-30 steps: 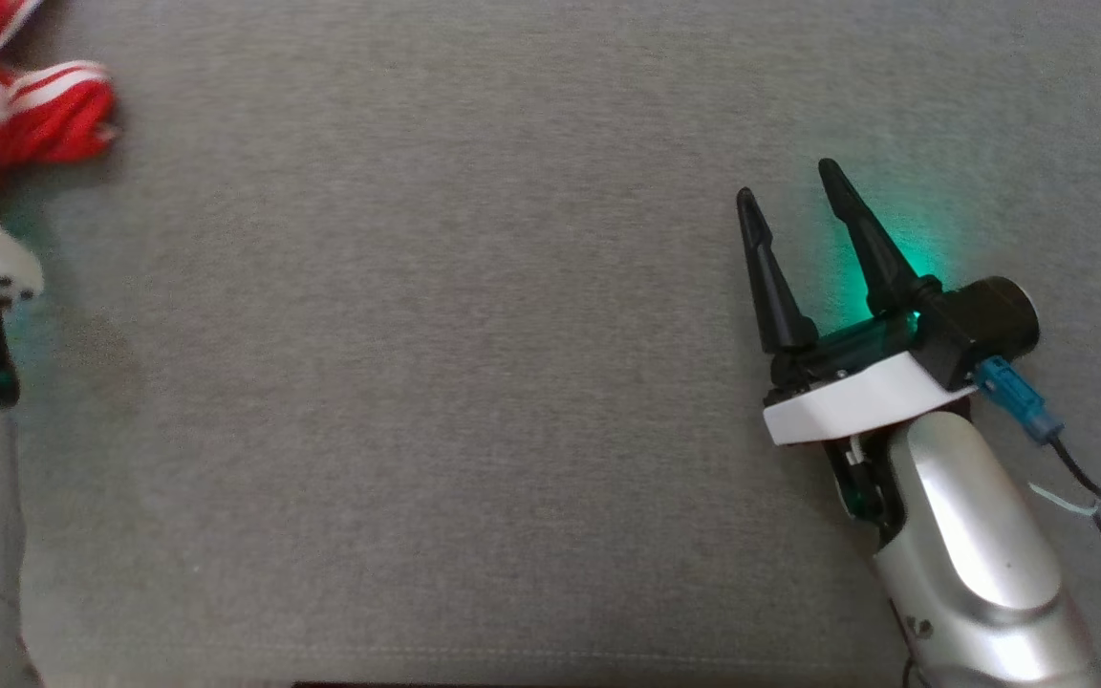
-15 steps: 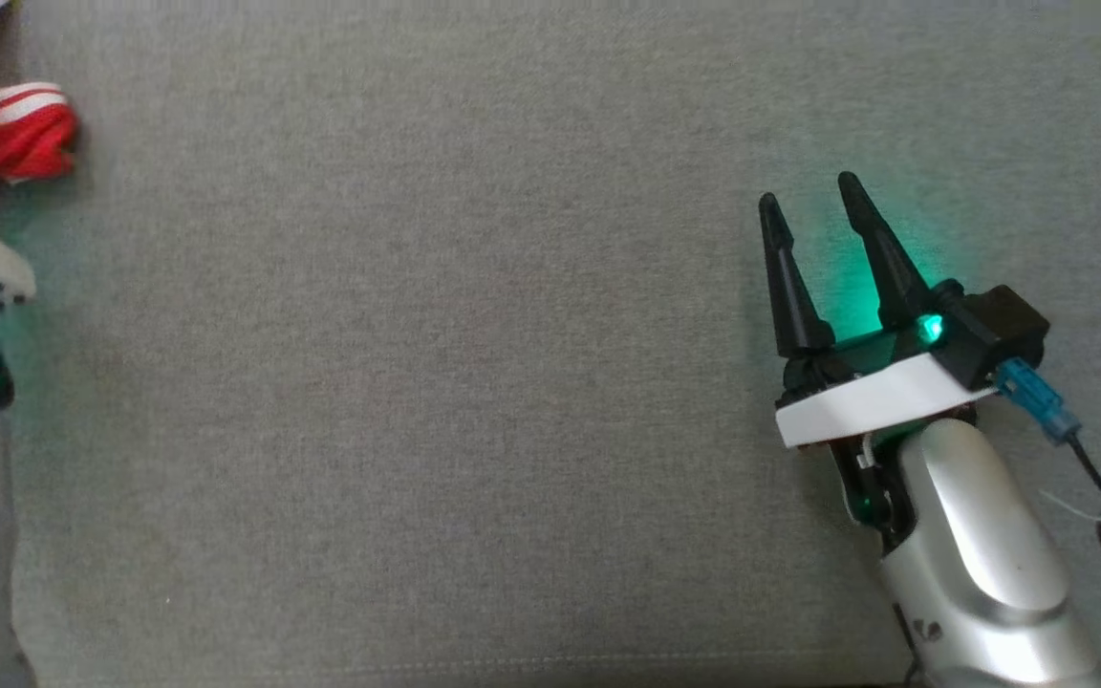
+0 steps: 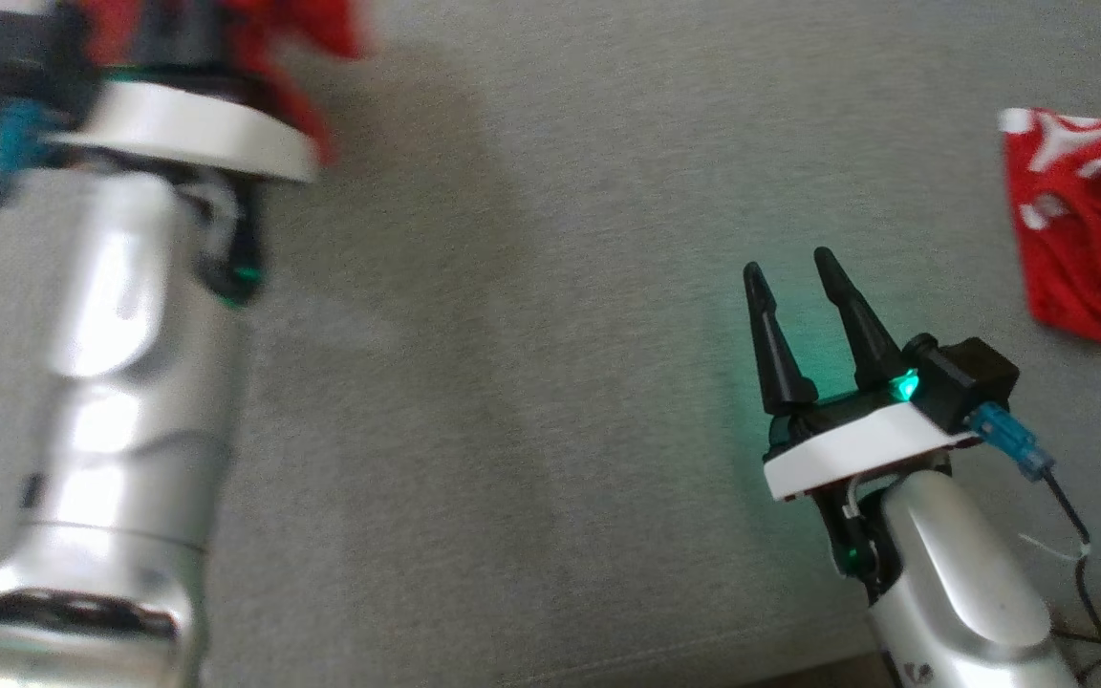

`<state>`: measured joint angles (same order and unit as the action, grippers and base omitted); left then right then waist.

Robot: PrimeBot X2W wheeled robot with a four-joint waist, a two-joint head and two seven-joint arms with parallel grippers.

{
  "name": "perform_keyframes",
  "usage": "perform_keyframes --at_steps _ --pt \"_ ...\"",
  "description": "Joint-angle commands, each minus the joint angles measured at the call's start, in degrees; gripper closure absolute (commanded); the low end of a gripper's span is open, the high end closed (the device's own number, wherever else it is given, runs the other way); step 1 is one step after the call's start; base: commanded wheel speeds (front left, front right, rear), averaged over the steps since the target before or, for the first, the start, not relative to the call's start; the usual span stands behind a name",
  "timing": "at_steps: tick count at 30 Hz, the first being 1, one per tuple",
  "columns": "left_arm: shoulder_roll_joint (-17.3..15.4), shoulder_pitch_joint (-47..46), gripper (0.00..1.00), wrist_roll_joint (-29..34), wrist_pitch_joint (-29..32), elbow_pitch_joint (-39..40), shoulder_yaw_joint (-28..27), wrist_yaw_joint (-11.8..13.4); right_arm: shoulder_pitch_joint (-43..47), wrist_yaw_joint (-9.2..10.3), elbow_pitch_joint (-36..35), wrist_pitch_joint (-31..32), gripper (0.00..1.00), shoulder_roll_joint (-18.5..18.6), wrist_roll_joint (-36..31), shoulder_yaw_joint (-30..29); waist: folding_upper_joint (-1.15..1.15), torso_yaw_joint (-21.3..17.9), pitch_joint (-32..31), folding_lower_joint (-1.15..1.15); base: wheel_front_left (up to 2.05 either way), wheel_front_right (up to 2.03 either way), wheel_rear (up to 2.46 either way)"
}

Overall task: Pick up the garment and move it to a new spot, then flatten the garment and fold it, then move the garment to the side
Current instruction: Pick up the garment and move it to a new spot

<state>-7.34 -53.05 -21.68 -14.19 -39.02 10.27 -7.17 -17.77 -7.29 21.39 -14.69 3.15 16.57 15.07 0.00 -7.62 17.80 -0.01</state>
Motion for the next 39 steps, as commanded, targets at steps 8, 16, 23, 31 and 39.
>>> perform_keyframes --at_steps 8,16,23,31,39 --pt "3.45 6.17 1.0 -9.39 -0.2 10.14 14.15 -0.31 1.25 -0.2 -0.87 -0.3 0.0 -0.27 2.02 3.14 0.0 -8.53 -4.37 0.01 0.0 0.0 0.0" --pt "4.2 12.41 1.0 -10.66 -0.65 5.79 17.52 1.21 1.86 -0.2 -0.74 -0.3 0.0 -0.27 2.21 3.55 0.0 -8.67 -4.72 0.01 0.0 0.0 0.0" --pt "1.47 20.03 0.0 -5.23 -0.79 6.5 9.6 6.21 1.51 -0.2 -0.98 -0.3 0.0 -0.27 2.05 3.26 0.0 -5.81 -5.28 0.01 0.0 0.0 0.0" --pt "1.76 35.31 0.0 1.23 -0.8 13.45 -2.31 7.37 2.69 -0.2 -0.13 -0.3 0.0 -0.27 1.11 1.7 0.0 -0.97 -8.56 0.01 0.0 0.0 0.0" --pt "3.78 46.14 0.0 6.56 -0.8 16.08 -7.93 5.6 4.97 -0.2 1.19 -0.3 0.0 -0.27 0.14 -0.53 0.0 2.97 -12.43 0.01 0.0 0.0 0.0"
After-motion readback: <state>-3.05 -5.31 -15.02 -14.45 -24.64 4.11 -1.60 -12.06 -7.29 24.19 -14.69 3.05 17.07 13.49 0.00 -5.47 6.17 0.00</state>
